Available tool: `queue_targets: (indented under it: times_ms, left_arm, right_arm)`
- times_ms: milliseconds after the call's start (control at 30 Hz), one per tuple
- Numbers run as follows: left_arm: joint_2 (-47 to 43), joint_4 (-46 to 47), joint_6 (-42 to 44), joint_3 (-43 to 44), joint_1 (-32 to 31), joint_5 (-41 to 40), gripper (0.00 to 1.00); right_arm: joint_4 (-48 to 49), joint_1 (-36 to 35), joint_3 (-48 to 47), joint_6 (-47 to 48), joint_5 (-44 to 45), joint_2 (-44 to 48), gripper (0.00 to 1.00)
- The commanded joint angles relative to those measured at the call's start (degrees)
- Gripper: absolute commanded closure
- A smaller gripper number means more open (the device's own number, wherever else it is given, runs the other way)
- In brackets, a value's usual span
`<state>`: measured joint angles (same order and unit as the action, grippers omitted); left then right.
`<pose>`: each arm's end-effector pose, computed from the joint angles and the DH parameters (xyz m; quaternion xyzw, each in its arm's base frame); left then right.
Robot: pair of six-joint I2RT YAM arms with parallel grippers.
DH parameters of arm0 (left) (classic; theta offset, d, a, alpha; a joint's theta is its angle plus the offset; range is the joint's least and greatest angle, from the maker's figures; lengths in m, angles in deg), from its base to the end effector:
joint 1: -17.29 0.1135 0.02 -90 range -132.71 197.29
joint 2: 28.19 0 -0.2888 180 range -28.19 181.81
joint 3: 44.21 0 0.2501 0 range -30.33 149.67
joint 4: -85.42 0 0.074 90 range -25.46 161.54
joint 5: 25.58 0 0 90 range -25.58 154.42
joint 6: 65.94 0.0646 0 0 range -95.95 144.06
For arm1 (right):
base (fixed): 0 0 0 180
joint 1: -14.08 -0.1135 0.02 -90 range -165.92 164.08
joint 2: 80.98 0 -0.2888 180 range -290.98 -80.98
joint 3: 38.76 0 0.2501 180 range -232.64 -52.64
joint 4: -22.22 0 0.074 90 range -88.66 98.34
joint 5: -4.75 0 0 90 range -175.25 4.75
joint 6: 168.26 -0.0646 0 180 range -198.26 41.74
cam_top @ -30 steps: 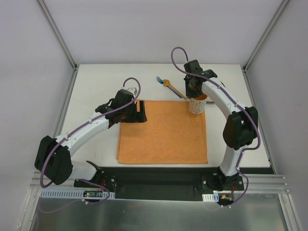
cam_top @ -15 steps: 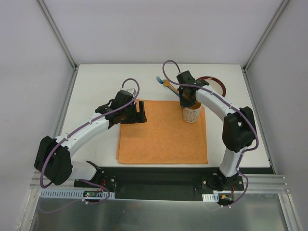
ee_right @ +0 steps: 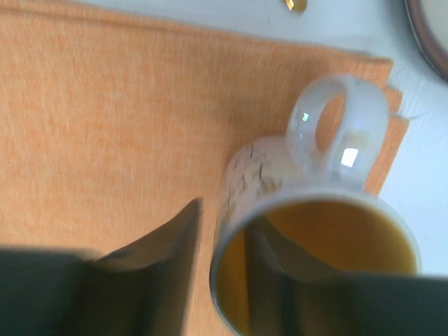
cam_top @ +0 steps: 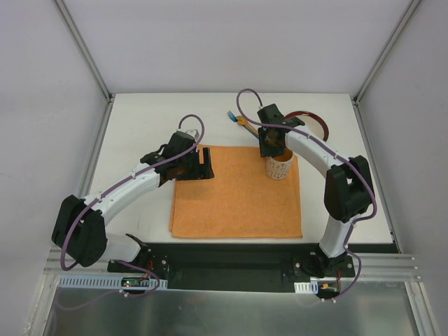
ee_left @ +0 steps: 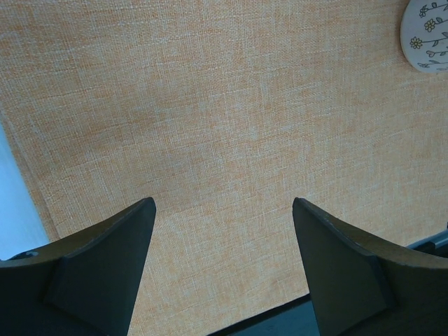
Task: Set the dinner table for one person
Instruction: Place the cup on the napkin.
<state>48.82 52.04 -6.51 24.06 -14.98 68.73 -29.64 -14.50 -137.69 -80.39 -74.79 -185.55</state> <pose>0.2553 -0.1669 0.2641 0.0288 0.9130 -0.2407 0.3281 0.3704 0.1884 0.2524 -0.1939 0.9365 -0.0106 0.2919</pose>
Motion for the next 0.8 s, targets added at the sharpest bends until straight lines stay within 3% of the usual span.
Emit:
queue_targets:
  times_ms: [0,333,767]
  left_arm:
    - [-0.64,0.70,0.42,0.19,-0.25,0.69,0.20]
    - [-0.81,0.79,0.86,0.10,-0.25,0.43,0.20]
    - [-0.46,0.96,0.86,1.24,-0.33,0.25,0.20]
  right_arm:
    - [0.98,0.36,-0.11,0.02,-0.44,1.57,0.55]
    - [-2.10,0.28,-3.09,0.11,0.88,3.15,0.41]
    - [-10.80,1.07,-17.33,1.08,1.93,2.53,0.29]
